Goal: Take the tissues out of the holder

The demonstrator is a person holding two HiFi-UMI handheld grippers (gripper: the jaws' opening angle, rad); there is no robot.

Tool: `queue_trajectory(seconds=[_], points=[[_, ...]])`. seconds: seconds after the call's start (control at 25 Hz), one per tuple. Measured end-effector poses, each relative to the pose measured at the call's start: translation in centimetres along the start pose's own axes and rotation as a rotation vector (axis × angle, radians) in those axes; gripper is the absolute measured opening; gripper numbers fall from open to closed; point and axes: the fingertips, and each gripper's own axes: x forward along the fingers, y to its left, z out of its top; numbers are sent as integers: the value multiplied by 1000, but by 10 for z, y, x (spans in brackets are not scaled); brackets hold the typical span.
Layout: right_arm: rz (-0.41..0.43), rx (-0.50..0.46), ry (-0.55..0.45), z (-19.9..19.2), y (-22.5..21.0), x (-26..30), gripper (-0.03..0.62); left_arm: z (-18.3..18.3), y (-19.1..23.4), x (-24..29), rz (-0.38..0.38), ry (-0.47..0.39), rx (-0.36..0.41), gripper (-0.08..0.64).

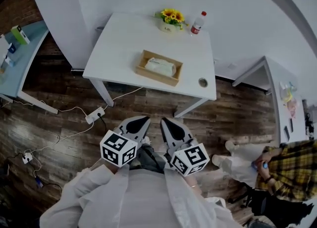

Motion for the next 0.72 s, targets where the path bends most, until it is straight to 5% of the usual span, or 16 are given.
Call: queue_trajectory(seconds=[0.44,0.72], points=[[7,-27,23,25,-75,41,9,36,39,71,60,-14,-14,17],[16,5,49,14,-86,52,9,37,36,87,64,2,-11,17]])
